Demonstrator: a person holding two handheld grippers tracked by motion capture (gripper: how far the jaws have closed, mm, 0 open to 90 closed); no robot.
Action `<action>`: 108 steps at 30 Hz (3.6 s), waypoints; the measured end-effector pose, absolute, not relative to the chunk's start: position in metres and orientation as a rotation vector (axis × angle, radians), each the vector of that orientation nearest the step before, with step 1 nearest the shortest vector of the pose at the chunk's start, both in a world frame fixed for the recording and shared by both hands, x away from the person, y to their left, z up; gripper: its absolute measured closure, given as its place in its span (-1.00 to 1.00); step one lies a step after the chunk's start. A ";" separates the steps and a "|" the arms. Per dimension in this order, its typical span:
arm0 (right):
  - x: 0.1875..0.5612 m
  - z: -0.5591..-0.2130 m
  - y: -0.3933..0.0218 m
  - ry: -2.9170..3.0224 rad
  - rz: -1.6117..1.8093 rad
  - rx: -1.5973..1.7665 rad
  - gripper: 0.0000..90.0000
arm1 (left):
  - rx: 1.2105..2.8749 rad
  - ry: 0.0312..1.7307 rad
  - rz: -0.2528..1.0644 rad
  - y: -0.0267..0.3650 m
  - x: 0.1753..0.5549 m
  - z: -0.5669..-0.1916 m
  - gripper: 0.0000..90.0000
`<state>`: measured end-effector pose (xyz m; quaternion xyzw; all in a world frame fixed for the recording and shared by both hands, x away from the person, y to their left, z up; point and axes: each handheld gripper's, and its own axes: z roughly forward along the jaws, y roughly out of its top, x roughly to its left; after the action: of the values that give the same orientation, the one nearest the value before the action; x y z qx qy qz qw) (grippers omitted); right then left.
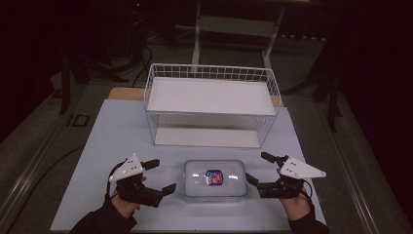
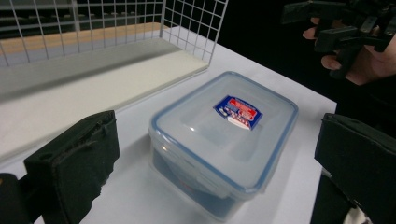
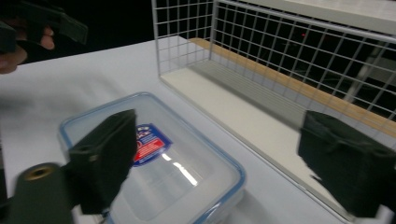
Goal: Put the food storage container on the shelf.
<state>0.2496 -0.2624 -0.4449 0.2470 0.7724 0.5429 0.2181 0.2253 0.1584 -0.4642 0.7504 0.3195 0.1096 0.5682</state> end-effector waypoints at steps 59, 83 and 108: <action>0.263 -0.479 -0.260 2.365 1.407 1.060 -0.65 | 1.768 1.117 -0.573 0.137 0.300 -0.525 0.15; 0.290 -0.510 -0.278 2.610 1.648 1.596 0.09 | 1.810 1.052 -0.487 0.134 0.286 -0.517 0.22; 0.287 -0.486 -0.268 2.571 1.536 1.524 0.16 | 1.822 1.075 -0.382 0.131 0.282 -0.502 0.25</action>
<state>0.2870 -0.2684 -0.4856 0.4507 0.7605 0.4545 -0.1091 0.2816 0.1306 -0.5019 0.7455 0.4398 -0.1563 0.4757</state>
